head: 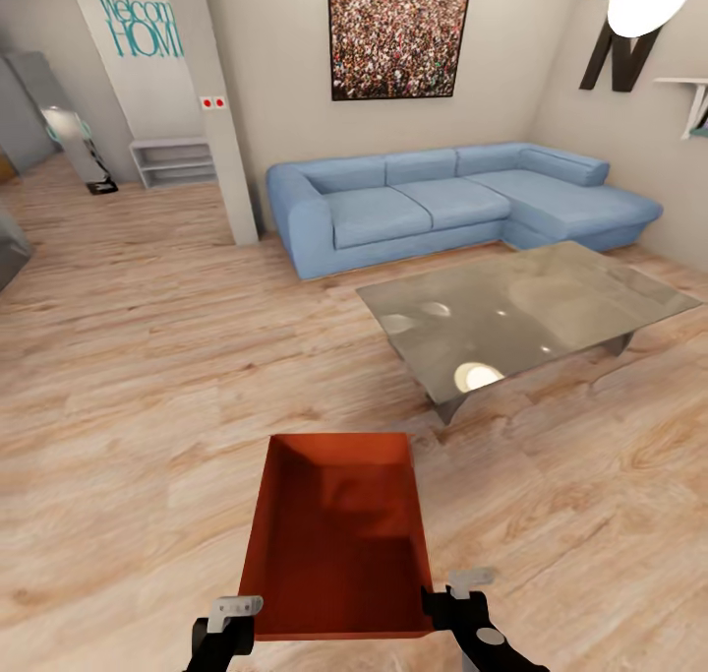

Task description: Move the two storage containers from the living room to the garage. In the garage, place one container on the floor and stack the other container on top of it (either order is fine).

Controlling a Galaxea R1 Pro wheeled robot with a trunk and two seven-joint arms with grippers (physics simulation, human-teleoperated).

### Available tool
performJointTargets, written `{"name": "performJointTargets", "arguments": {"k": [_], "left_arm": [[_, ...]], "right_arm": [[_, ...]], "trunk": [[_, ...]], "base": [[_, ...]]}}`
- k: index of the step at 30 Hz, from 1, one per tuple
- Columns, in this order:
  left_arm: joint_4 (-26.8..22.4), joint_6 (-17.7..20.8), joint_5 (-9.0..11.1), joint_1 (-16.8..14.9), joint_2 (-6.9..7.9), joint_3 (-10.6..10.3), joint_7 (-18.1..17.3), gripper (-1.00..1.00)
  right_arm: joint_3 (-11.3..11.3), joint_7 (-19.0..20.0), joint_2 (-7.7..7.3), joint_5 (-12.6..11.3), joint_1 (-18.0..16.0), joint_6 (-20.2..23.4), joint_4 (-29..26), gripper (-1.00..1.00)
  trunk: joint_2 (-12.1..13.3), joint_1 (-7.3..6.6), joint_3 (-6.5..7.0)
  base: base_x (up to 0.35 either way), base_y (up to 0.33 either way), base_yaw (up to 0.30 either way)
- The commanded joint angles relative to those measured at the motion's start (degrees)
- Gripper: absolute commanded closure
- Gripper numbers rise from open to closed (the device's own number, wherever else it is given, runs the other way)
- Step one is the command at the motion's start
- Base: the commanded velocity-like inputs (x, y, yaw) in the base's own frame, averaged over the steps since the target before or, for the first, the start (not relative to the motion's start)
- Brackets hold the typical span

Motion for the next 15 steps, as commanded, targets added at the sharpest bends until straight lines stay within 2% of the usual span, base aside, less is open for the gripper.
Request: {"name": "performJointTargets", "arguments": {"k": [1,15], "left_arm": [[0.0,-0.2,0.5,-0.1,0.03,0.8,0.5,1.00],[0.0,-0.2,0.5,-0.1,0.03,0.8,0.5,1.00]], "right_arm": [[-0.5,-0.6,-0.89,0.0,0.0,-0.2,0.0,1.00],[-0.5,-0.6,-0.89,0.0,0.0,-0.2,0.0,1.00]], "trunk": [[0.0,0.00,-0.04],[0.0,0.00,0.20]], "base": [[0.000,0.000,0.289],[0.000,0.000,0.271]]}}
